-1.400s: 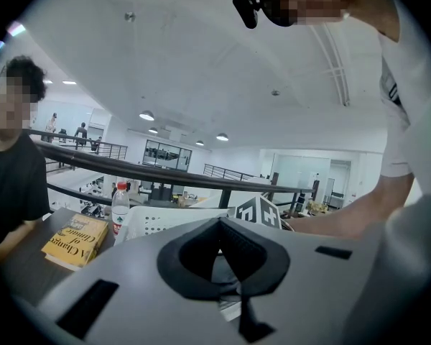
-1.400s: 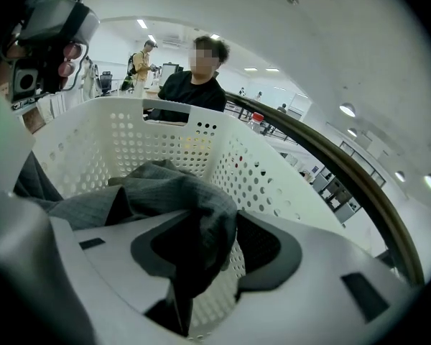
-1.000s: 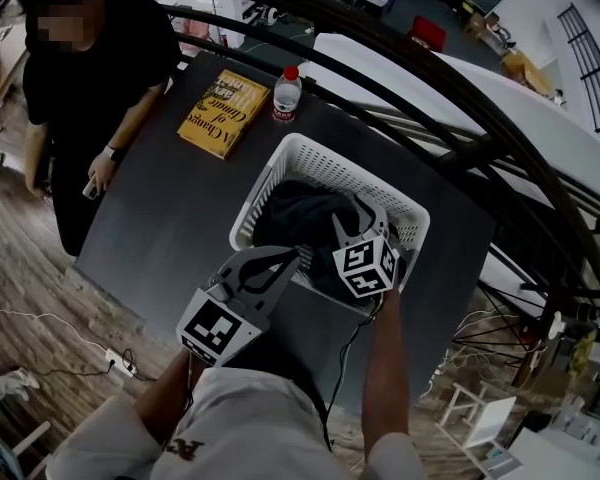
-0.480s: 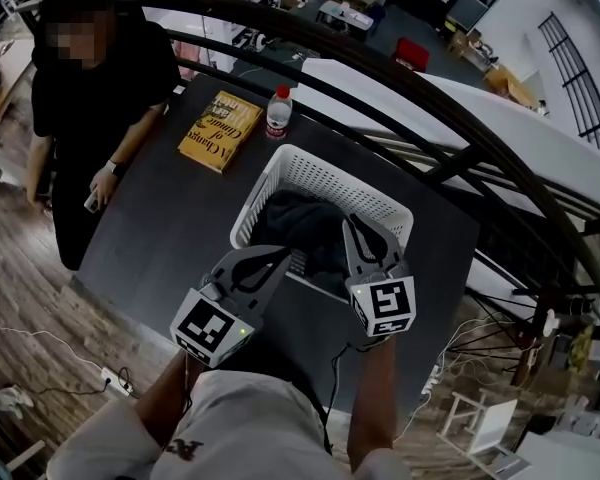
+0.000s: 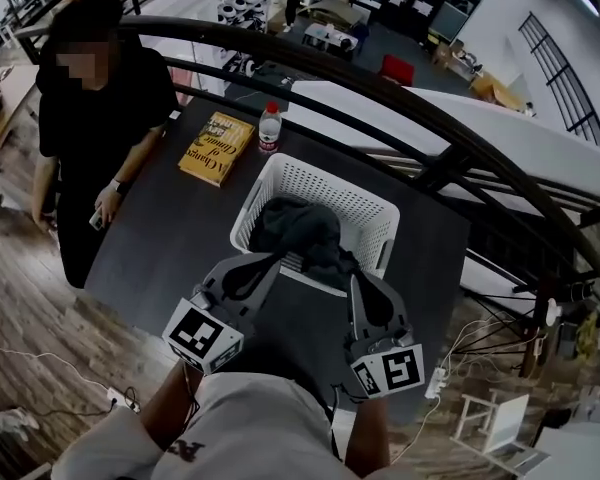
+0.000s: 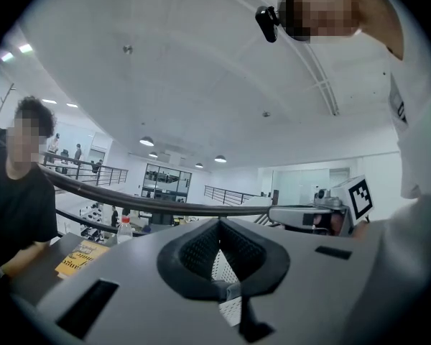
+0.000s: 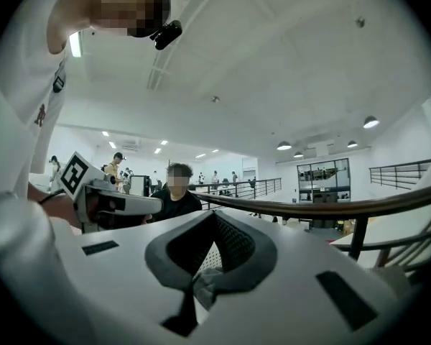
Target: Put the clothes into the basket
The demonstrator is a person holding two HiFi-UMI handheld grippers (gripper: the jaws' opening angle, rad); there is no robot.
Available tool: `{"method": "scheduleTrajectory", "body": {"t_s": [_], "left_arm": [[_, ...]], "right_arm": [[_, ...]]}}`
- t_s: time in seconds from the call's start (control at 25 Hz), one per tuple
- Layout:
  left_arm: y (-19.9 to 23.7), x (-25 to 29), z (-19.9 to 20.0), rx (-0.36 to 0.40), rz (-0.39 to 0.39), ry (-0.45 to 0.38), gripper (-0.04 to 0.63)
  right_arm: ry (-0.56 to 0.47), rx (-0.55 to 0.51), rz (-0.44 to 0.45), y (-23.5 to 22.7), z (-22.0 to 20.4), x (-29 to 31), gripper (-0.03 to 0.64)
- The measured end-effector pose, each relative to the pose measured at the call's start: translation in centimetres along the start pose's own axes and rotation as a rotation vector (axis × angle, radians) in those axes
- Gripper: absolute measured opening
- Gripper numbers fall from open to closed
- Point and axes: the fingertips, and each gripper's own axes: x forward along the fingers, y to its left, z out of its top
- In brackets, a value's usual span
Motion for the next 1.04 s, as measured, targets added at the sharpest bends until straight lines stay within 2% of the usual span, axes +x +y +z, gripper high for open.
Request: {"method": "scheduleTrajectory", "body": {"t_s": [0.24, 1.04], "left_arm": [[-1.4, -0.9, -0.1, 0.000, -0.013, 0.002, -0.008], [-2.5, -2.1, -0.5, 0.002, -0.022, -0.008, -0.008]], "right_arm": [[-0.012, 0.059, -0.051, 1.1, -0.4, -2.6, 0.020], [0.005, -0.001, -0.052, 3.0, -0.1, -3.0, 0.019]]}}
